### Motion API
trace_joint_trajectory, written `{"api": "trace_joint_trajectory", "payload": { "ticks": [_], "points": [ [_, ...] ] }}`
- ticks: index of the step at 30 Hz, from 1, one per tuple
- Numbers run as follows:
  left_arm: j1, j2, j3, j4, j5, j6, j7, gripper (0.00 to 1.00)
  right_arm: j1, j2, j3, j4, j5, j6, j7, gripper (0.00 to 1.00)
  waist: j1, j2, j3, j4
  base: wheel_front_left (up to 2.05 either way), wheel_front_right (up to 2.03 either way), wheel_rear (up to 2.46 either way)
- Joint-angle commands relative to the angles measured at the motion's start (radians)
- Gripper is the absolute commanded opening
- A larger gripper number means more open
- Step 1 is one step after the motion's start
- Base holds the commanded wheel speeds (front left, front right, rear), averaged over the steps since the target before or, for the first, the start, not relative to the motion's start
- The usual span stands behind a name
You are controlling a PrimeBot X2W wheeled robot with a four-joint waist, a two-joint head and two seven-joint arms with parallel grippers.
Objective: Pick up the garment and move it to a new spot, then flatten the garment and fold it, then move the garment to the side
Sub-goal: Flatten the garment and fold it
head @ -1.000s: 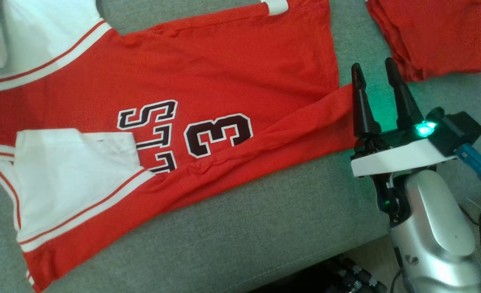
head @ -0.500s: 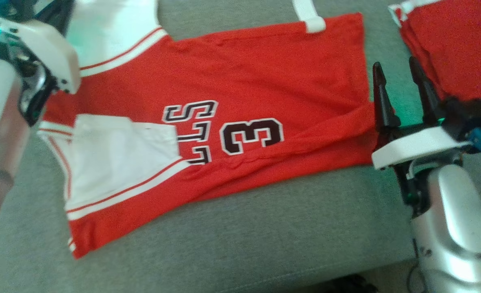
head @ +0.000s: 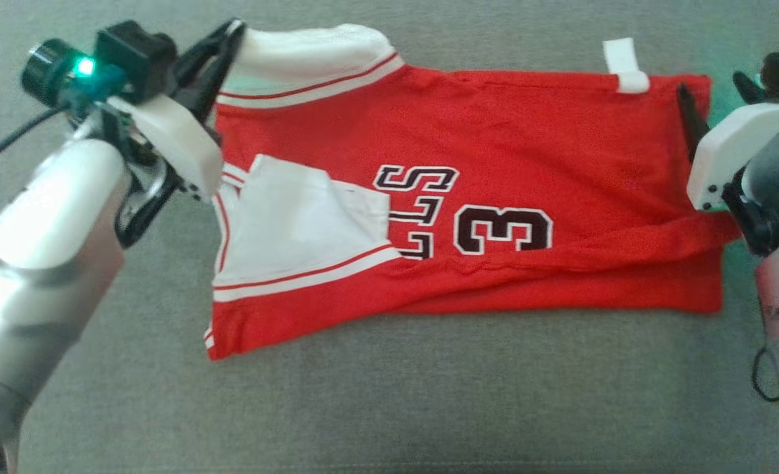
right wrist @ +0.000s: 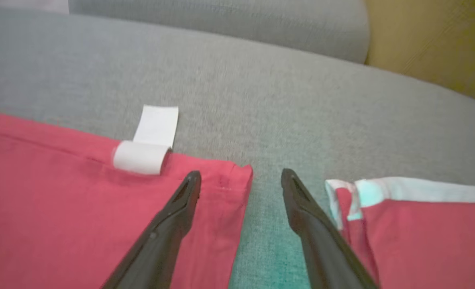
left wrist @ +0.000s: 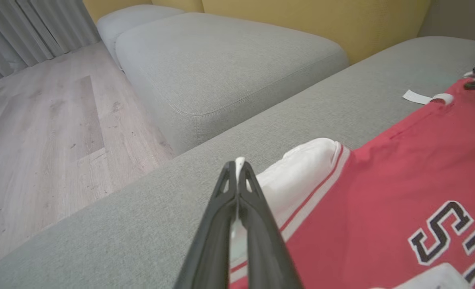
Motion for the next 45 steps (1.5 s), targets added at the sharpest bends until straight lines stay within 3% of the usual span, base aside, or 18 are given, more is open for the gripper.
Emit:
{"api": "trace_joint_trajectory", "payload": {
  "ticks": [1,7,8,9,14,24,36,45],
  "points": [
    [-0.023,0.04,0.029,-0.051,0.009,0.008,0.009,0.0,-0.034,-0.028,0.04,0.004,-0.001,-0.001,0.023,1.0,0.0001,0.0,-0.001,0.028,0.0,0.0,0.0],
    [0.005,0.055,0.015,-0.169,0.004,0.03,0.049,0.0,-0.091,-0.098,0.165,0.145,0.039,-0.001,0.07,0.99,0.0001,0.0,0.007,0.047,0.0,0.0,0.0],
    [0.007,0.059,0.015,-0.179,0.002,0.033,0.054,0.0,-0.099,-0.103,0.184,0.159,0.053,-0.001,0.071,0.33,0.0001,0.0,0.009,0.046,0.0,0.0,0.0],
    [0.008,0.065,0.016,-0.187,0.001,0.036,0.058,0.0,-0.107,-0.107,0.206,0.17,0.068,-0.001,0.068,0.0,0.0001,0.0,0.009,0.044,0.0,0.0,0.0],
    [0.012,0.096,0.037,-0.192,-0.016,0.055,0.065,0.0,-0.172,-0.129,0.286,0.195,0.15,-0.001,-0.026,0.0,0.0001,0.0,0.006,0.021,0.0,0.0,0.0],
    [-0.073,0.115,0.098,-0.115,-0.014,0.082,0.003,0.0,-0.294,-0.114,0.285,0.226,0.259,-0.001,-0.207,0.0,0.0001,0.0,0.023,-0.017,0.0,0.0,0.0],
    [-0.248,0.014,0.132,0.126,0.036,0.079,-0.199,0.0,-0.423,-0.093,0.312,0.315,0.347,-0.001,-0.318,0.0,0.0001,0.0,0.046,-0.008,0.0,0.0,0.0],
    [-0.164,-0.016,0.065,0.193,0.053,0.033,-0.228,0.0,-0.353,-0.125,0.383,0.355,0.442,-0.001,-0.344,0.0,0.0001,0.0,-0.021,0.034,0.0,0.0,0.0]
  ]
}}
